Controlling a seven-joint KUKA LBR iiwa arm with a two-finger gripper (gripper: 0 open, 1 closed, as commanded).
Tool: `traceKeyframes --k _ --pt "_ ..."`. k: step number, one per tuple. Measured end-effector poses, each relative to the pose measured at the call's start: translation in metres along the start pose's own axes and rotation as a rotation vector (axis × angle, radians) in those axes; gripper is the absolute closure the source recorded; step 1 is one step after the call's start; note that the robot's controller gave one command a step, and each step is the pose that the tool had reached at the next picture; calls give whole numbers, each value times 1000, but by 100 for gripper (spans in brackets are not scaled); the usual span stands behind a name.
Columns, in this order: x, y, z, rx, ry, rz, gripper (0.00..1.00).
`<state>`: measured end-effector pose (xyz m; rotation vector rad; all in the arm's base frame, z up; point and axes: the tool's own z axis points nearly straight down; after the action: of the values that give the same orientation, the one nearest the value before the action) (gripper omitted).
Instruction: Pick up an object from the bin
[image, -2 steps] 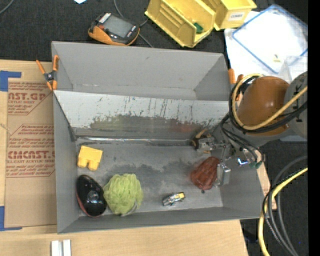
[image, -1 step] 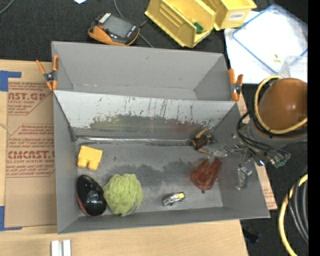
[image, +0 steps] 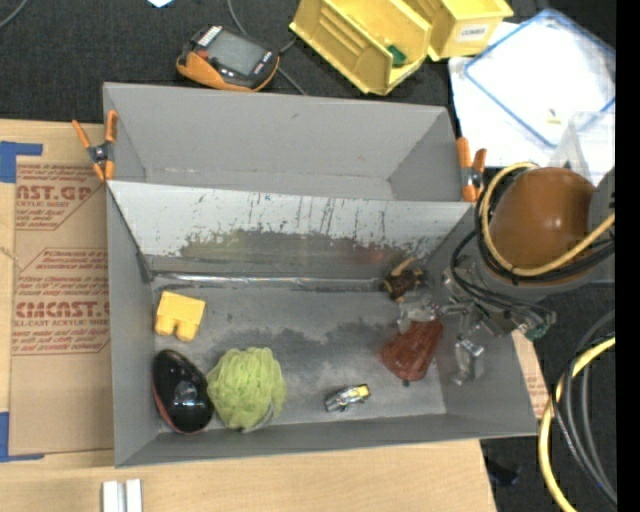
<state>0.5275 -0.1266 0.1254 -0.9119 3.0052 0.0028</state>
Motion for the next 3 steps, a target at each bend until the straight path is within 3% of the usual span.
traceKeyframes --k 1,2,3 --pt "-21 -9 57 1 -14 -378 0" --pt "-23 -4 56 0 -3 -229 100" --pt "-23 -4 56 0 -3 -228 100"
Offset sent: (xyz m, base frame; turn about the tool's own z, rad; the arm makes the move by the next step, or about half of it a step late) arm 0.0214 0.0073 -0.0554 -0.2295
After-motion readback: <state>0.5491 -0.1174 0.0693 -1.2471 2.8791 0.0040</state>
